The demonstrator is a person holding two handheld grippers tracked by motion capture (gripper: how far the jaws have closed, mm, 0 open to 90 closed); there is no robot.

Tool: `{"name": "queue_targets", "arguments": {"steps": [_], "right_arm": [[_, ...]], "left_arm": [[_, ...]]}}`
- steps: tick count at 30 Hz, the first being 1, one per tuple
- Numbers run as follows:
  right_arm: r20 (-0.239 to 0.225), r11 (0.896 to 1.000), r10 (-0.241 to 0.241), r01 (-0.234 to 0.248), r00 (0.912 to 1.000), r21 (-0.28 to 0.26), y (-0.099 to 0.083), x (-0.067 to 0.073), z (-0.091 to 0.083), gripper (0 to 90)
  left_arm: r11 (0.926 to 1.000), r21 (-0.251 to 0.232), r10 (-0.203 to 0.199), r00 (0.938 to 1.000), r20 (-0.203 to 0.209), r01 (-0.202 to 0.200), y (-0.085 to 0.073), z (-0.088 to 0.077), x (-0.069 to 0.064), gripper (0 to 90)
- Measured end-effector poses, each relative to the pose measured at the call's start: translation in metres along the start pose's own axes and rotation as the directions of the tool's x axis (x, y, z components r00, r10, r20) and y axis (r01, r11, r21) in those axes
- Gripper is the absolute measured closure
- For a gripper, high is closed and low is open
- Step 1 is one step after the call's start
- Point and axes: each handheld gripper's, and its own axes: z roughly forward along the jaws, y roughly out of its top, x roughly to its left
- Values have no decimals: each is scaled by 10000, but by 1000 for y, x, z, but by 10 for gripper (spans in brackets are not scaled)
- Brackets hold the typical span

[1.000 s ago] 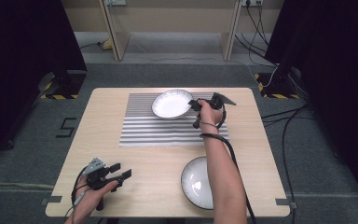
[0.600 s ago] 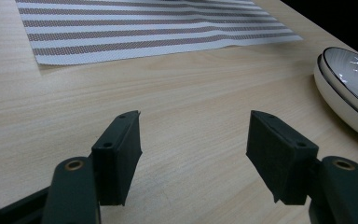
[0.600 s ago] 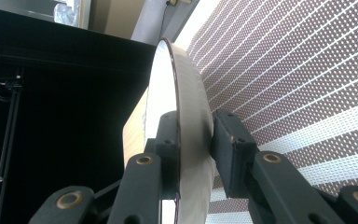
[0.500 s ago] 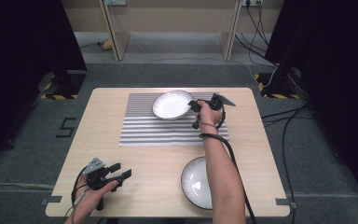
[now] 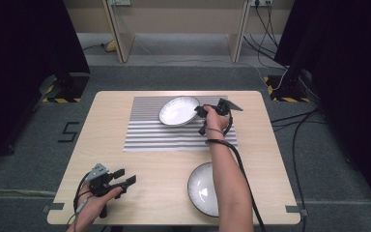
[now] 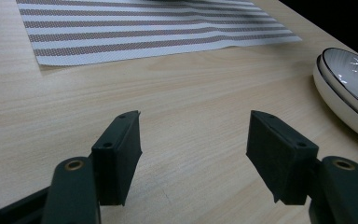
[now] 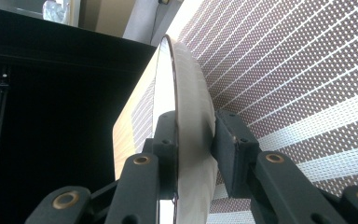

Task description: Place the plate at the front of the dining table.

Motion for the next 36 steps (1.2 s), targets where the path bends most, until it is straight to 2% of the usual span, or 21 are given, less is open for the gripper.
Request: {"name": "queue_targets", "arguments": {"steps": [20,25,26,28,33,36], "right_arm": [[232,9996,238,-235,9994,-134,-1,-8,-1,713],[698,9994,145,-122,9975,-337,2,-11,-8,649],[776,9990,135,-103,9969,-424,3,-11,-10,675],[351,9991,275,-263,9990,-330,5,-12,-13,670],[385,9991,8,8,9993,-427,5,-8,-20,638],[445,9991,51,-32,9990,-423,4,-9,-23,615]], "left_arm": [[10000,-8,37,10000,16,-37,0,0,-1,347],[10000,3,82,10000,19,-82,0,1,-2,347],[10000,7,76,10000,28,-76,1,1,-2,347],[10000,24,91,10000,33,-91,0,2,-2,347],[10000,11,95,10000,13,-95,1,1,-3,347],[10000,-23,87,10000,5,-87,0,0,-2,347]]}}
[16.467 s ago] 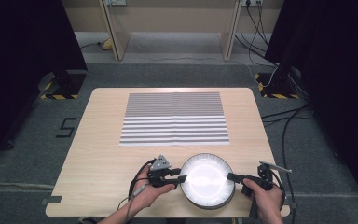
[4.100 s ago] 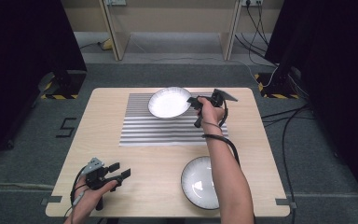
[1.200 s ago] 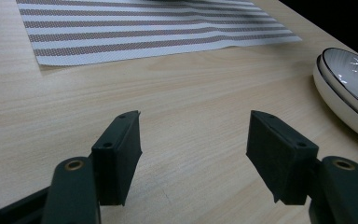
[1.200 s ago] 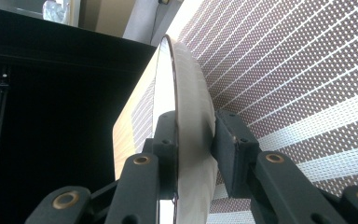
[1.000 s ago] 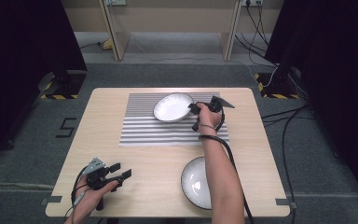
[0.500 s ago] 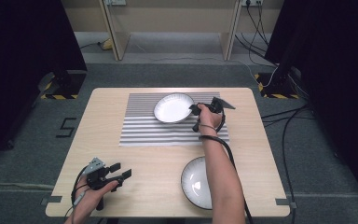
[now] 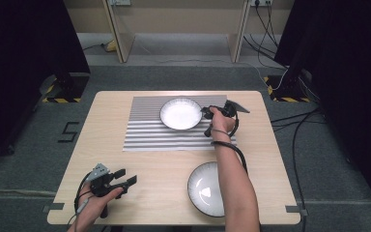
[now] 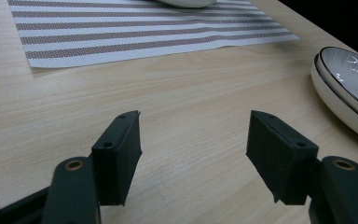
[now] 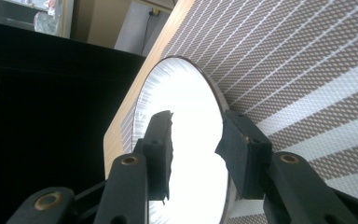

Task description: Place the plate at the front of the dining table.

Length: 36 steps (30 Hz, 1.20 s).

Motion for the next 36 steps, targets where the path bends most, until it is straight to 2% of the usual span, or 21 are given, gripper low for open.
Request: {"name": "queue_targets", "arguments": {"steps": [25,36], "right_arm": [[92,9995,-245,247,9997,-195,-5,-16,-43,586],[128,9994,-319,320,9994,-88,-12,-23,-52,582]], "left_arm": [[10000,1,86,10000,26,-86,0,0,-3,347],[9999,30,133,9999,30,-133,-1,0,-4,346]]}}
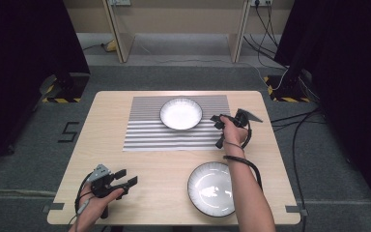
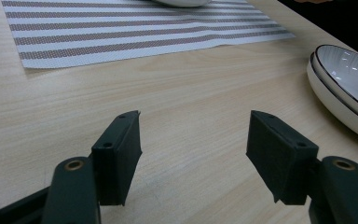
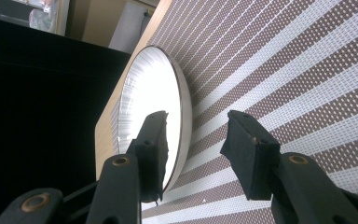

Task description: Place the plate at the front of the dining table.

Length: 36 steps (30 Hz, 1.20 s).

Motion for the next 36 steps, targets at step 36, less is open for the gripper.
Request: {"name": "queue_targets", "arguments": {"steps": [36], "right_arm": [[4,9994,-343,343,9994,107,-17,-11,-39,558]], "left_arm": [[10000,91,8,10000,67,-9,-2,3,-5,347]]}}
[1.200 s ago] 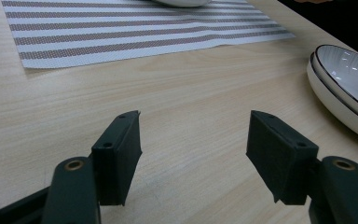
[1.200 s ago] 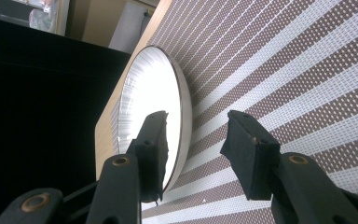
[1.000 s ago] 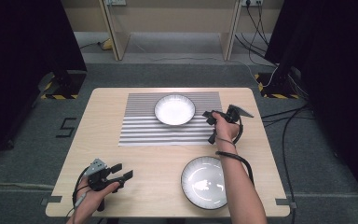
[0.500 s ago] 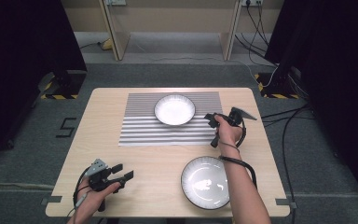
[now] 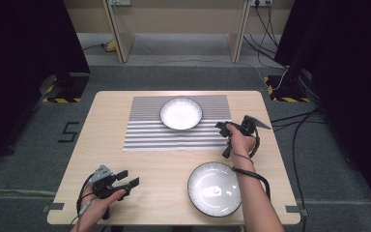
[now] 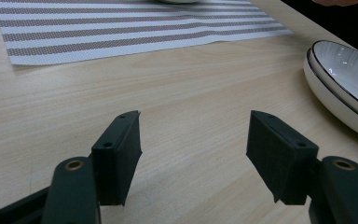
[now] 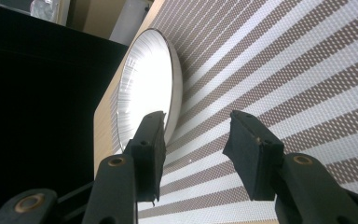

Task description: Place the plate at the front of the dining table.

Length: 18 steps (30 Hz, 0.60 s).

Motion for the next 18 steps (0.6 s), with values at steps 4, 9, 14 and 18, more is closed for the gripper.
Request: {"name": "queue_targets", "arguments": {"steps": [4,9,14,18], "right_arm": [[17,10000,-13,13,10000,21,-2,-2,-4,554],[-46,9999,-93,93,9999,56,-5,-2,-8,552],[-53,9998,-181,181,9998,50,-7,-3,-13,551],[-64,9997,-223,224,9997,35,-9,-4,-17,550]], "left_arm": [[10000,-8,30,10000,13,-30,0,0,-1,347],[10000,3,41,10000,16,-41,0,0,-1,347],[10000,7,48,10000,18,-48,-1,0,-1,347],[10000,4,34,10000,27,-34,-1,0,-2,347]]}}
